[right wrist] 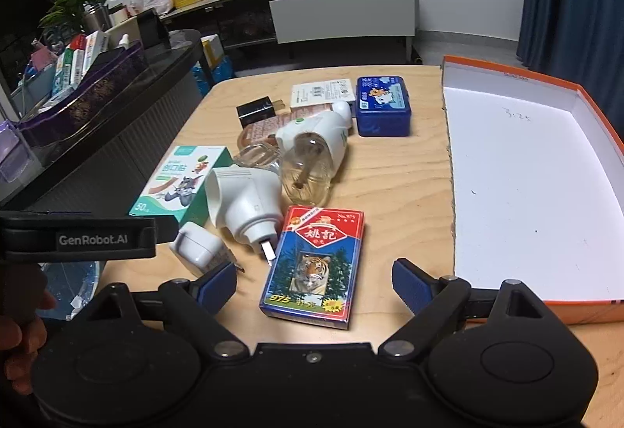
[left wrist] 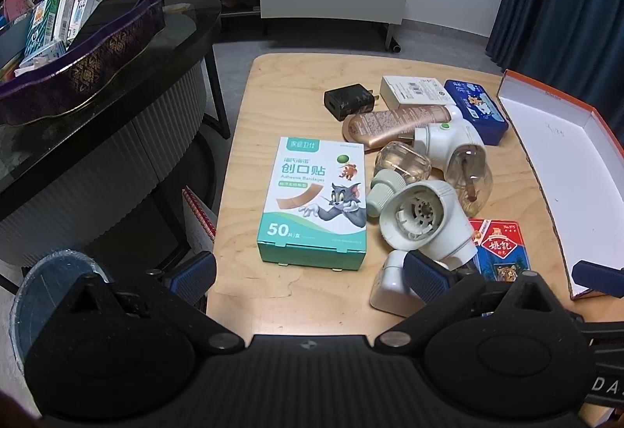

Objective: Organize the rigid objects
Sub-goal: 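Reach the left tool to the bandage box while the right tool reaches the red tiger card box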

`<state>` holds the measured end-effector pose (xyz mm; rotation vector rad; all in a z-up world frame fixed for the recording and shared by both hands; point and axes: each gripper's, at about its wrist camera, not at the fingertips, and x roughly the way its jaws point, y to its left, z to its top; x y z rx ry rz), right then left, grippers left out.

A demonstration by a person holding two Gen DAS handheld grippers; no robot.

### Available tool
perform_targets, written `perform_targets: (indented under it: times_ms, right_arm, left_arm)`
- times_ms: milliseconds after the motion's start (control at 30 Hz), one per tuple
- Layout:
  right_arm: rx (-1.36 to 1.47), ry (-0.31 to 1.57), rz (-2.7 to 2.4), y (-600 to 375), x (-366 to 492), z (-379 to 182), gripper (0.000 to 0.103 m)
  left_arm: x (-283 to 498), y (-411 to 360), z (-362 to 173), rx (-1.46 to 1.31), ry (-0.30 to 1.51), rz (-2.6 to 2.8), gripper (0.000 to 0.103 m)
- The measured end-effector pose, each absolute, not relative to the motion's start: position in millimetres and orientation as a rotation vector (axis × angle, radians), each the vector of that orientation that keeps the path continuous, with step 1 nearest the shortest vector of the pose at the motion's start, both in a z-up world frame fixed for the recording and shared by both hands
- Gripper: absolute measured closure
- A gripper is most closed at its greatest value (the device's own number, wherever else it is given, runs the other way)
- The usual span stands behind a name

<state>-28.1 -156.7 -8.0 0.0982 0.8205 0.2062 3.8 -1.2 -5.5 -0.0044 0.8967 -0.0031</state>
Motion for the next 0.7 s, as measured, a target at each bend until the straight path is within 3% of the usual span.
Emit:
perform_targets:
  times_ms: [367,700]
  right_arm:
    - [0.092,0.848,0.209,-150.7,-24.2,-12.8,0.001]
    - [0.107,0.851,0.204,-154.4,-22.6,-13.4,0.001]
  left_arm:
    - [9.3,10.4,-9.1,0.002,0.981,0.03,0.0]
    - [12.6,7.2,-9.9,-0.006,0.918,0.015,0.0]
